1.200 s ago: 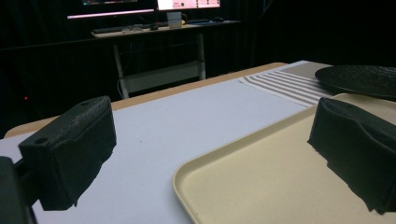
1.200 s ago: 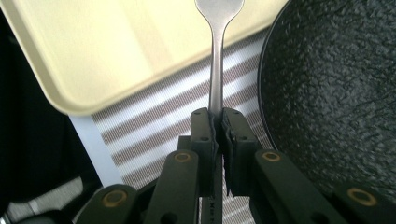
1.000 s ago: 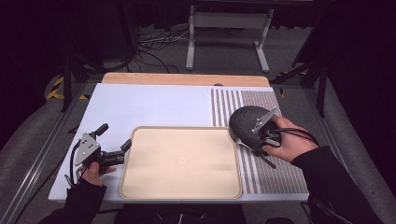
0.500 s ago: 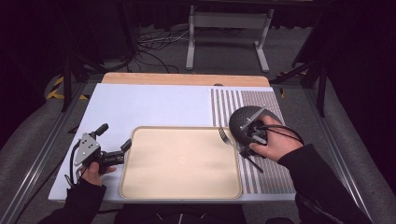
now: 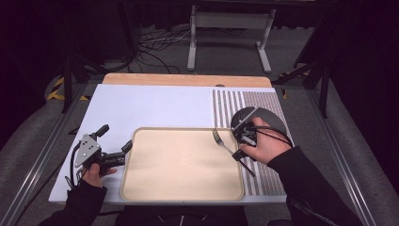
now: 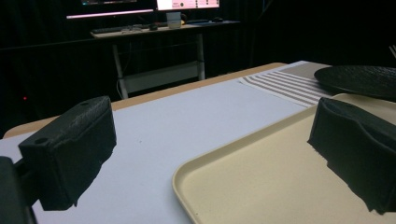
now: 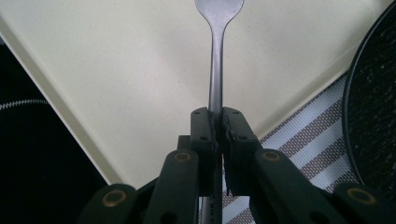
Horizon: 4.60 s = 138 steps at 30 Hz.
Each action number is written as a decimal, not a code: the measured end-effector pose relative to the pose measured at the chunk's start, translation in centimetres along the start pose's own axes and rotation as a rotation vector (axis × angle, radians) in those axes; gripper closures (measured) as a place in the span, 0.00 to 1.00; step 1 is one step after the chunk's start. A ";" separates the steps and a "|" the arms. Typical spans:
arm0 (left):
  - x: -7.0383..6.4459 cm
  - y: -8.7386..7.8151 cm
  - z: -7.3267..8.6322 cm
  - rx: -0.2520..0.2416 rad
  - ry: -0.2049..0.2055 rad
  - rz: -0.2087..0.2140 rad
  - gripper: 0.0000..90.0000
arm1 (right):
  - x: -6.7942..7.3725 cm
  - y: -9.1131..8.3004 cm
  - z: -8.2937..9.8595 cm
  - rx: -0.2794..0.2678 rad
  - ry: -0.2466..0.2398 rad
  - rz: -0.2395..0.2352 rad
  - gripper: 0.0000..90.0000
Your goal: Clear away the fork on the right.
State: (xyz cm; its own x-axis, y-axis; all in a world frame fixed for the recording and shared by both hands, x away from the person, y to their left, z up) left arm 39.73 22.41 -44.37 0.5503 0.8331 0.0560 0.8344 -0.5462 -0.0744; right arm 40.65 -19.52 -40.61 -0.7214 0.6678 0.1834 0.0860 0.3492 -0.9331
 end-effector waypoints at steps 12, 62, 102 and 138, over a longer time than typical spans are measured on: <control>0.1 0.0 0.0 0.001 -0.003 -0.002 0.01 | 0.4 1.8 -0.5 0.023 0.088 -0.007 0.93; 0.1 -0.1 0.0 0.000 -0.002 -0.001 0.01 | 1.5 6.6 -1.5 0.104 0.286 0.010 0.93; 0.1 0.0 0.1 0.008 -0.002 0.002 0.01 | 2.1 5.0 -5.3 -0.354 -0.278 -0.019 0.27; 0.1 0.0 0.0 0.001 -0.003 0.006 0.01 | 1.3 9.8 -7.9 -0.288 -0.610 0.018 1.00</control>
State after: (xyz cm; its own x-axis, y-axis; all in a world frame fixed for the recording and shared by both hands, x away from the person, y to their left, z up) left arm 39.74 22.48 -44.38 0.5554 0.8299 0.0521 0.8309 -0.5512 -0.0762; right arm 45.94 -10.02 -47.04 -0.9698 0.2137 -0.1179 0.2205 0.5596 -0.7989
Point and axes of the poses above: each handheld gripper's, and its own axes: y roughly forward along the jaws, z roughly out of its underside, x roughly to its left, the point moved 5 cm from there along y, roughly forward along the jaws, and after that the axes turned 2 degrees about -x, right-handed, at the moved point
